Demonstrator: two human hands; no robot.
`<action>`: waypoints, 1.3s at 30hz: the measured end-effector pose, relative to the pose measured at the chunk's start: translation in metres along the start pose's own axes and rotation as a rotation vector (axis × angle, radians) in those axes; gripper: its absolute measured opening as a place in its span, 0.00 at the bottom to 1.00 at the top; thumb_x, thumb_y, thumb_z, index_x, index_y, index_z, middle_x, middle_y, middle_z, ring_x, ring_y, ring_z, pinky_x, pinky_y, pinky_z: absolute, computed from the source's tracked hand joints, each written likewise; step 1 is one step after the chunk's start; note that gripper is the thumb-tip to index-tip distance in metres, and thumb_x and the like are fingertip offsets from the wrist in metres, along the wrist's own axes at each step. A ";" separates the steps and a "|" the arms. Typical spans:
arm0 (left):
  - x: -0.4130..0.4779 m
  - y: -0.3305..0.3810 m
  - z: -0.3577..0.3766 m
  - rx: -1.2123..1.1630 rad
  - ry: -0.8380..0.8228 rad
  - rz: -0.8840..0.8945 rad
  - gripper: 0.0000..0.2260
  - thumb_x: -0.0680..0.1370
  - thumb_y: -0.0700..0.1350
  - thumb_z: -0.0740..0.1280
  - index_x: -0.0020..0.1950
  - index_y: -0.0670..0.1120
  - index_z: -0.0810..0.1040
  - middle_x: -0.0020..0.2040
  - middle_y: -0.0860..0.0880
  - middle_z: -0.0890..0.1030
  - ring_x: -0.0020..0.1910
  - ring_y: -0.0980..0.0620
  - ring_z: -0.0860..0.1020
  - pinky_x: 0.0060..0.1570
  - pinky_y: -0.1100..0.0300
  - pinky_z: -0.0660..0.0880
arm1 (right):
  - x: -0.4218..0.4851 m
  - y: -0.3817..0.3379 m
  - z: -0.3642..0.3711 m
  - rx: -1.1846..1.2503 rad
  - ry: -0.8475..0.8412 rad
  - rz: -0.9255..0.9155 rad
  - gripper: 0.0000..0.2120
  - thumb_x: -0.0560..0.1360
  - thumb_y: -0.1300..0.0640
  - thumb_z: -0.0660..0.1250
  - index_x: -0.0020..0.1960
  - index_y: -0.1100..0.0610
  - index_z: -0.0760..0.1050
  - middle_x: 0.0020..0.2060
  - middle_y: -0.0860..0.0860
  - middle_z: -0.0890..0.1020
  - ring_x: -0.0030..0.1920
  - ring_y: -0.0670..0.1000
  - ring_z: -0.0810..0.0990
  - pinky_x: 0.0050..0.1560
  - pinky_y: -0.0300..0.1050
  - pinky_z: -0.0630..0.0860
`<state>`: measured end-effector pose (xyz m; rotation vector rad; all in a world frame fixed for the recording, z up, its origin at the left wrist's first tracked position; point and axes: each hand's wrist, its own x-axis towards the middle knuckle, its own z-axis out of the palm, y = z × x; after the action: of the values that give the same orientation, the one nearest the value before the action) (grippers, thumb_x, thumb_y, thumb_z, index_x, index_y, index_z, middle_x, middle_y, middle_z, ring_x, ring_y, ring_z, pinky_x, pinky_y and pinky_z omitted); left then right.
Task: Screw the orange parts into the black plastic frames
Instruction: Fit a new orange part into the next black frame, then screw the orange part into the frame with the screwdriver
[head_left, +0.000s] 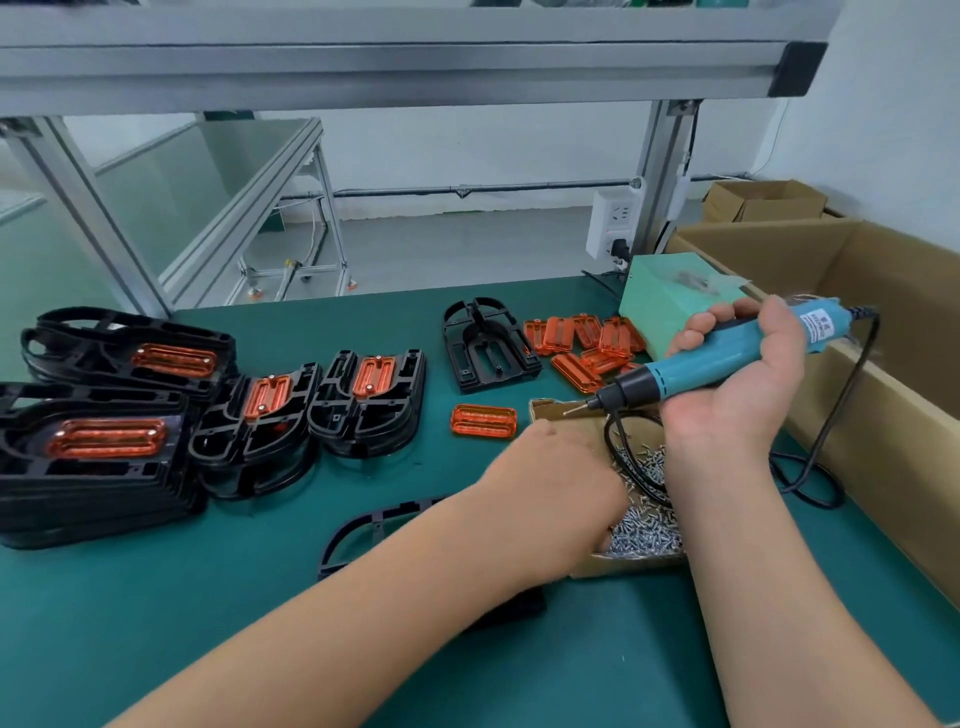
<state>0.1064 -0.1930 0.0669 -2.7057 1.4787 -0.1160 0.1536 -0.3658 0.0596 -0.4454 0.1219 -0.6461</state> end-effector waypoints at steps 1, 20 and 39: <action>0.005 0.000 0.002 -0.029 -0.041 -0.004 0.06 0.76 0.52 0.73 0.48 0.50 0.84 0.42 0.50 0.82 0.52 0.44 0.79 0.51 0.53 0.73 | 0.000 0.001 0.000 -0.001 0.002 0.005 0.06 0.81 0.56 0.69 0.50 0.57 0.75 0.39 0.52 0.80 0.37 0.51 0.80 0.37 0.42 0.76; 0.011 0.003 0.019 -0.242 -0.047 -0.047 0.03 0.78 0.48 0.70 0.51 0.53 0.83 0.45 0.53 0.83 0.53 0.48 0.78 0.57 0.50 0.69 | -0.004 0.002 0.003 -0.024 0.016 0.045 0.06 0.81 0.55 0.69 0.50 0.57 0.75 0.38 0.51 0.79 0.36 0.50 0.79 0.36 0.42 0.76; -0.013 -0.014 0.017 -0.467 0.133 -0.141 0.08 0.83 0.45 0.65 0.57 0.55 0.83 0.51 0.56 0.84 0.56 0.53 0.74 0.57 0.50 0.73 | -0.005 0.004 0.005 -0.031 0.022 0.053 0.05 0.81 0.56 0.68 0.51 0.57 0.75 0.39 0.52 0.80 0.36 0.51 0.80 0.36 0.42 0.76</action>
<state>0.1130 -0.1742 0.0510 -3.2299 1.5053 0.0526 0.1532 -0.3579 0.0617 -0.4635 0.1638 -0.5975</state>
